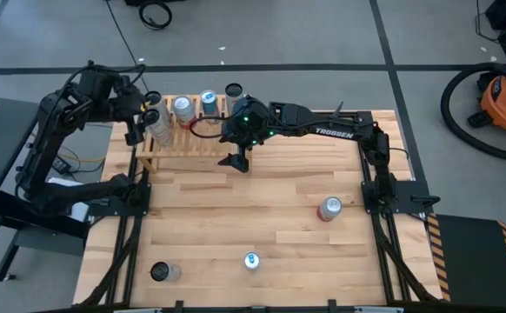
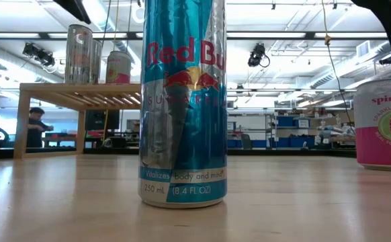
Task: Place canned beverage on shelf
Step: Put the white yellow soda can on the shelf aligned with the other white yellow soda can, then put the pink white soda can on the shelf aligned with the other pink white soda can
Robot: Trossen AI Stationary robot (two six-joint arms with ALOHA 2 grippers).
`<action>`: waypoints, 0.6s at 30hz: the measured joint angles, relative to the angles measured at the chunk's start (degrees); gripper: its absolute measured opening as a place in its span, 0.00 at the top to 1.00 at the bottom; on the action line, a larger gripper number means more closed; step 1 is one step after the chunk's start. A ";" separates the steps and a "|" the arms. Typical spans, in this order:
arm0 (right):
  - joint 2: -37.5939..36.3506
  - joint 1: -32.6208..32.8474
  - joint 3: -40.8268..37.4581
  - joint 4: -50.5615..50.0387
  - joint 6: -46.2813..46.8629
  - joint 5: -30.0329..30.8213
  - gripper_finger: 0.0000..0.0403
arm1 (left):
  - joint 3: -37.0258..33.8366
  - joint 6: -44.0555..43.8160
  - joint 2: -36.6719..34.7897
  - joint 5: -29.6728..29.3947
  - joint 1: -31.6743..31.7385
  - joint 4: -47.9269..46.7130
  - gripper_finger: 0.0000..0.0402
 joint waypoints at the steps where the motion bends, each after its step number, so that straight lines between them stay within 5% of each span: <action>1: 0.00 0.00 0.00 0.01 0.00 0.01 0.02 | 0.00 -0.75 -0.19 0.00 0.00 0.06 0.21; 18: 0.00 0.00 0.00 0.04 0.00 0.39 0.02 | 0.00 -19.41 -2.44 2.38 -6.73 6.30 0.21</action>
